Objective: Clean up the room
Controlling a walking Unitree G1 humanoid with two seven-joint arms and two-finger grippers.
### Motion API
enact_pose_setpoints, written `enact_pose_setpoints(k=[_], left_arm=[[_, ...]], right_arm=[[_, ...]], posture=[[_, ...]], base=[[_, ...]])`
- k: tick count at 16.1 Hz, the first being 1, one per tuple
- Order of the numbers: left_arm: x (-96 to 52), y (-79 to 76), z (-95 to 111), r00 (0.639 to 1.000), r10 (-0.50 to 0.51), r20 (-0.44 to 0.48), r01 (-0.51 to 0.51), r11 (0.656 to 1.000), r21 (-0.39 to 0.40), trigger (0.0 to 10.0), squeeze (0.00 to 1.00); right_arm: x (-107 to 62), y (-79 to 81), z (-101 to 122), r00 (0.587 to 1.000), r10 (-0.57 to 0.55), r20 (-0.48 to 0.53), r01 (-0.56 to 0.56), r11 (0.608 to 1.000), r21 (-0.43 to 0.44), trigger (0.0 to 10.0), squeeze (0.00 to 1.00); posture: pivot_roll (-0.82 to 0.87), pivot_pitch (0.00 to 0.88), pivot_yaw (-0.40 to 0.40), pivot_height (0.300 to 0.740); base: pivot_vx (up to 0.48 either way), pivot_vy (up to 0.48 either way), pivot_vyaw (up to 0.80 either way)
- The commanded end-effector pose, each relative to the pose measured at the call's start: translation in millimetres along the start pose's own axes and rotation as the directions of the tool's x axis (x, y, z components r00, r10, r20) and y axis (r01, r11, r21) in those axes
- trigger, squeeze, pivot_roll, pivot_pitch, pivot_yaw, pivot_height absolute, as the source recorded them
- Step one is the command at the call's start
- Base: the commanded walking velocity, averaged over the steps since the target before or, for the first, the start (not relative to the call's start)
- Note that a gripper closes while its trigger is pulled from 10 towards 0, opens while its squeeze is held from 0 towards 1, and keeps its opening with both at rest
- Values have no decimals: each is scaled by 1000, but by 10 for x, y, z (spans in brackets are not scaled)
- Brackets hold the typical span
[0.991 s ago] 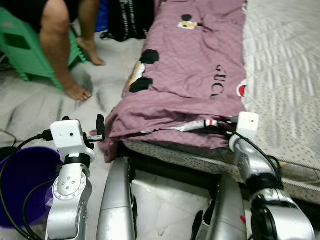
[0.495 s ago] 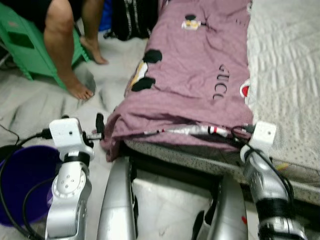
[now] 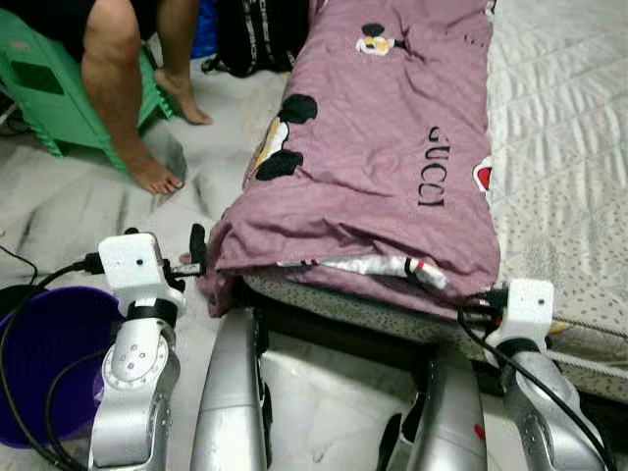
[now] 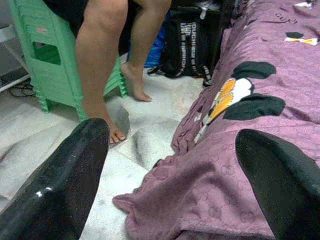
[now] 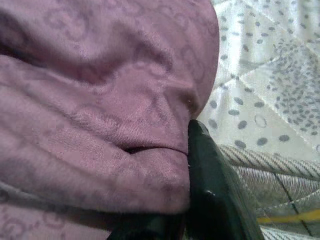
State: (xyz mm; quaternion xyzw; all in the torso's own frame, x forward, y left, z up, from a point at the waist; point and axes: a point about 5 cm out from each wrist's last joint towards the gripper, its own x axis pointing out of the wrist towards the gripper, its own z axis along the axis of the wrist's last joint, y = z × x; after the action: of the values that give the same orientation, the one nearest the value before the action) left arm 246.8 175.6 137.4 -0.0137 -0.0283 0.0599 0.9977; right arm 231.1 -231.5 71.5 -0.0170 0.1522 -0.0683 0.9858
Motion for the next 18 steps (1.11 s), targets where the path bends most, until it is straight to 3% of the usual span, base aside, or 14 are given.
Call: enact_pose_setpoints(k=[1,3,4,5,6,8,10,14,16,18], left_arm=[[-5,-7,-50,1000,-9,-21,9,1000,-1,10000,0],[9,1,-63,1000,-11,-26,11,1000,0,10000,0],[18,7,-69,1000,-10,-30,10,1000,1,10000,0],[20,8,-71,999,-9,-31,9,1000,2,10000,0],[19,16,-81,999,-4,-39,4,1000,10,10000,0],[13,23,-90,999,-1,-44,2,1000,14,10000,0],[5,42,-105,999,3,-48,-2,1000,16,10000,0],[25,47,-108,999,4,-46,-3,1000,19,10000,0],[40,61,-108,999,6,-45,-5,1000,22,10000,0],[40,58,-123,999,1,-52,0,1000,25,10000,0]], right_arm=[[-60,-149,-141,997,-47,-68,45,998,-34,0,0],[-91,-228,-310,982,-64,-178,44,992,-116,0,0],[-97,-262,-390,966,-86,-243,50,988,-149,5529,0],[-84,-282,-442,957,-93,-275,52,987,-154,10000,0],[-71,-302,-448,952,-100,-291,49,983,-176,10000,1000],[-67,-317,-459,942,-111,-318,54,982,-183,10000,1000],[-13,-447,-479,921,-184,-344,105,966,-237,10000,1000],[100,-647,-411,926,-201,-319,104,950,-295,10000,1000],[140,-756,-225,941,-249,-230,157,922,-355,10000,1000],[165,-694,-67,965,-207,-164,133,918,-374,10000,1000]], posture=[[54,156,31,519],[53,151,32,519],[54,147,32,519],[54,147,32,519],[57,141,31,519],[58,138,30,519],[55,132,27,519],[50,123,23,519],[44,116,25,519],[39,109,27,519]], base=[[0,0,0],[0,0,0],[0,0,0],[0,0,0],[0,0,0],[0,0,0],[0,0,0],[0,0,0],[0,0,0],[0,0,0]])
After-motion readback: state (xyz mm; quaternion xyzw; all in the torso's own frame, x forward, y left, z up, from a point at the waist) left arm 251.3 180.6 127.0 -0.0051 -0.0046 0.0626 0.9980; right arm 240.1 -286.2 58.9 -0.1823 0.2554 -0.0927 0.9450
